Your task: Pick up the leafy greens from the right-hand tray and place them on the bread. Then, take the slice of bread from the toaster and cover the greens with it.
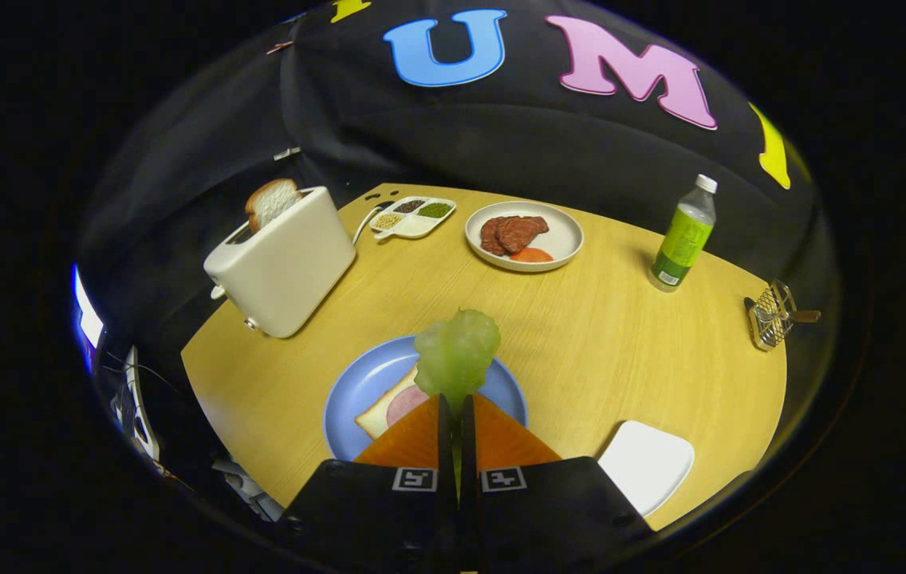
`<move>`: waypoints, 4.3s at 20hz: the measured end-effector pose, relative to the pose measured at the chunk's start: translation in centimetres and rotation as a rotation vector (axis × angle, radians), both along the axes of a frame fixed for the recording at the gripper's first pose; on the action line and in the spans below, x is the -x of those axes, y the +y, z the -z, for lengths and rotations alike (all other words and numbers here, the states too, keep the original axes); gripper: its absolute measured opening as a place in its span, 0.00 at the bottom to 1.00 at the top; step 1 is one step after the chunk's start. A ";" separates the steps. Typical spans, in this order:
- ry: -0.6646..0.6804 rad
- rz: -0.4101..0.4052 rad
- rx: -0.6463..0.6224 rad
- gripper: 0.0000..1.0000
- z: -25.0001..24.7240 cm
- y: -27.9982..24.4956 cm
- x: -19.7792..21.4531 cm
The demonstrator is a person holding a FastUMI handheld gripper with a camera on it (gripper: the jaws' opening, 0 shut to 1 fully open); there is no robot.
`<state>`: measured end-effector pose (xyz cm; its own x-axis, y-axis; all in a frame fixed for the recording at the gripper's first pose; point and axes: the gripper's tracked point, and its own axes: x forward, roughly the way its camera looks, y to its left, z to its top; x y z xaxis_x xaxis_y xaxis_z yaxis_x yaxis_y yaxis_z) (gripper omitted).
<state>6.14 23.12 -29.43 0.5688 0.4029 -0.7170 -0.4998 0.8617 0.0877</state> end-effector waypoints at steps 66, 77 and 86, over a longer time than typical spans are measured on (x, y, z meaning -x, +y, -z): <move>-0.274 -0.015 -0.022 0.79 -7.6 34.6 -8.9; -0.262 -0.014 -0.071 0.15 -10.1 33.8 -8.4; -0.368 0.009 -0.174 0.15 -18.1 29.5 -7.4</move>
<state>13.55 52.65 -11.30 0.7789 0.4940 -0.3863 -0.5176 0.8542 0.0487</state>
